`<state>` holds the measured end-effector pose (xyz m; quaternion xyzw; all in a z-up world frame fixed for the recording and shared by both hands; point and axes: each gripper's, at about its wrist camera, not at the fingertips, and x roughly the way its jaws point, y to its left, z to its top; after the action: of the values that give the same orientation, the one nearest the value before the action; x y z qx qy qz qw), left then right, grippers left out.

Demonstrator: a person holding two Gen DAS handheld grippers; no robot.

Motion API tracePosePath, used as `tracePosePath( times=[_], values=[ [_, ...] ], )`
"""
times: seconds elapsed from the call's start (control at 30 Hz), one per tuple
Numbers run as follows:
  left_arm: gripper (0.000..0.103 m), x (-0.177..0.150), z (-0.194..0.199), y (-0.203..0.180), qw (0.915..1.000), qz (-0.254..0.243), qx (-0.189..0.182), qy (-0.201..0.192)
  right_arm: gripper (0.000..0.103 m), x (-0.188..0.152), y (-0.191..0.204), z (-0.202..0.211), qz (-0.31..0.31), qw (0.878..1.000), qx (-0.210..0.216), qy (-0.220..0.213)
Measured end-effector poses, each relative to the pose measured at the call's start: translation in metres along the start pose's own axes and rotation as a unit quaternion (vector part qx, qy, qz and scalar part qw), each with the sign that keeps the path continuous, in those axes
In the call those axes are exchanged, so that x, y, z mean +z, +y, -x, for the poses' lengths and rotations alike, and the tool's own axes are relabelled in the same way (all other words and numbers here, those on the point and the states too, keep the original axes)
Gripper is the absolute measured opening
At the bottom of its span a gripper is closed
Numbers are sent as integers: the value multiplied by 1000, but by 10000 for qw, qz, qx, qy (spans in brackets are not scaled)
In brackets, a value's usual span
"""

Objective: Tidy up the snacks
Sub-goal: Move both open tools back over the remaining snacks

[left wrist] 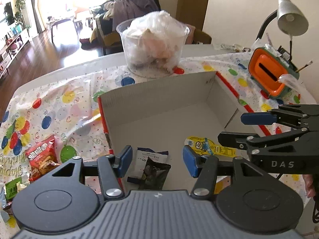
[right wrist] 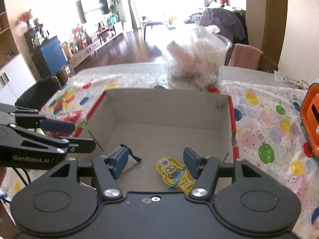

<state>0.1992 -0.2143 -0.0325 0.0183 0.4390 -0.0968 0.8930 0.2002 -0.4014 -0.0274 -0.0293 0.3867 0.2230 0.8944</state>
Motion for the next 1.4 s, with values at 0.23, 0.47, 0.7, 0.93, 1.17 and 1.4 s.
tracePosePath(
  times=[0.23, 0.47, 0.7, 0.93, 1.17, 1.4],
  values=[
    [57, -10, 32, 12, 9995, -53, -30, -319, 73, -2, 22, 26, -28, 9994, 33, -356],
    [64, -25, 60, 33, 9986, 26, -108, -526, 84, -5, 48, 43, -29, 9980, 71, -629],
    [77, -44, 84, 61, 9972, 102, -131, -728, 91, -10, 82, 47, -54, 9974, 193, -697],
    [80, -63, 101, 96, 9962, 198, -132, -842, 103, -13, 119, 44, -36, 9956, 270, -893],
    [85, -84, 117, 139, 9943, 327, -33, -1018, 103, -13, 163, 32, 67, 9954, 350, -890],
    [85, -102, 124, 189, 9941, 518, 173, -937, 103, -19, 198, 12, 52, 9962, 367, -790]
  ],
)
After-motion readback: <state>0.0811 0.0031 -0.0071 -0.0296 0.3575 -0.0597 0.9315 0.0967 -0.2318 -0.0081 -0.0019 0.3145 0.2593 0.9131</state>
